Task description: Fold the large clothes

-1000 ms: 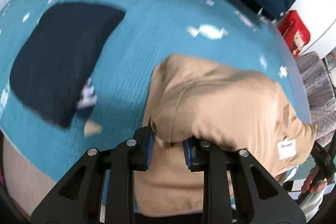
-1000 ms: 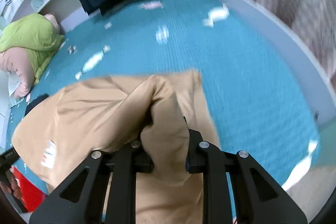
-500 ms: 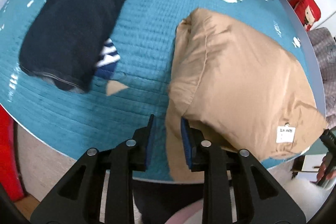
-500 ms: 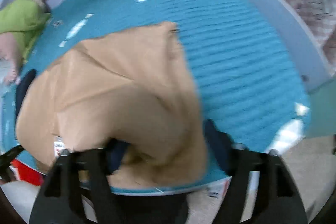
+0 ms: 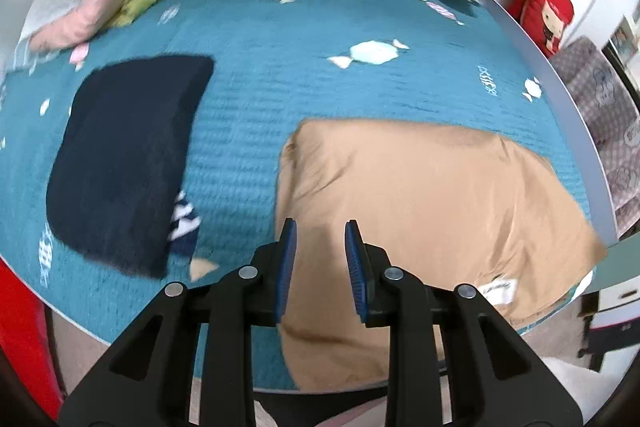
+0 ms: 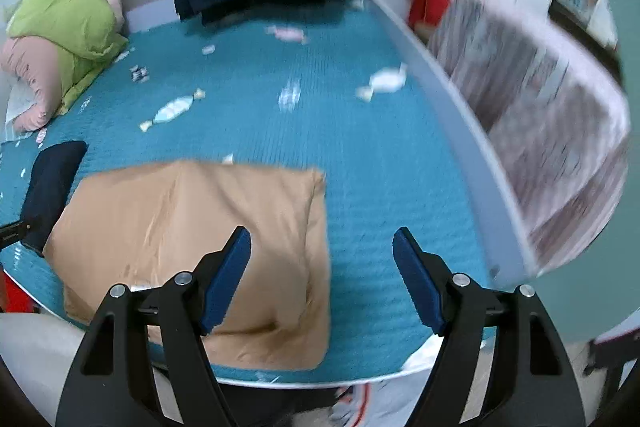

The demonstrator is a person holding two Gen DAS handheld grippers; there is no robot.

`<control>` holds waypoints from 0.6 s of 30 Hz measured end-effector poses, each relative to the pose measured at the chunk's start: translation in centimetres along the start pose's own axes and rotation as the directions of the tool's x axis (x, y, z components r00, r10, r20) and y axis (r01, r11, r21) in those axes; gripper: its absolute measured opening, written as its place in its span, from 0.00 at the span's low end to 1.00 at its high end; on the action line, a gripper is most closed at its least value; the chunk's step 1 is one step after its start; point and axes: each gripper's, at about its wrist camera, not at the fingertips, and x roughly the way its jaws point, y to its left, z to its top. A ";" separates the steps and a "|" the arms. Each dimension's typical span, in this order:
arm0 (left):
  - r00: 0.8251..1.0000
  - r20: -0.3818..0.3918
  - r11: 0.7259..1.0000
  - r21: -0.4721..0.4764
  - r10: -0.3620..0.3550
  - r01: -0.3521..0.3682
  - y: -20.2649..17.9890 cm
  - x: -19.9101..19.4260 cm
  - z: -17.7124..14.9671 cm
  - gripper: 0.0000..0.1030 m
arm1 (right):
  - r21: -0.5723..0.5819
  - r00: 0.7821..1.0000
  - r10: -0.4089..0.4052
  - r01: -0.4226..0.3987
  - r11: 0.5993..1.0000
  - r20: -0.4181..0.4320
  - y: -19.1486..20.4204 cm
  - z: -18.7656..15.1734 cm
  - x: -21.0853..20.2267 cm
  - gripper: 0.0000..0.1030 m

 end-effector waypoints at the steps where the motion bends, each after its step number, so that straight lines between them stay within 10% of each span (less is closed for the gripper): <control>1: 1.000 0.012 1.000 0.018 0.004 -0.004 -0.7 0.2 0.3 0.25 | 0.002 0.999 0.006 -0.006 1.000 0.039 -0.2 0.6 -1.0 0.69; 9: 0.999 0.049 0.994 0.110 0.023 -0.028 -4.2 2.3 1.8 0.25 | 0.038 0.997 0.071 -0.073 0.997 0.041 1.3 1.6 2.5 0.80; 18: 0.992 -0.104 0.993 0.098 0.073 -0.063 -3.0 8.6 -0.7 0.24 | 0.166 0.953 0.191 -0.154 0.974 -0.237 4.1 -3.0 13.0 0.29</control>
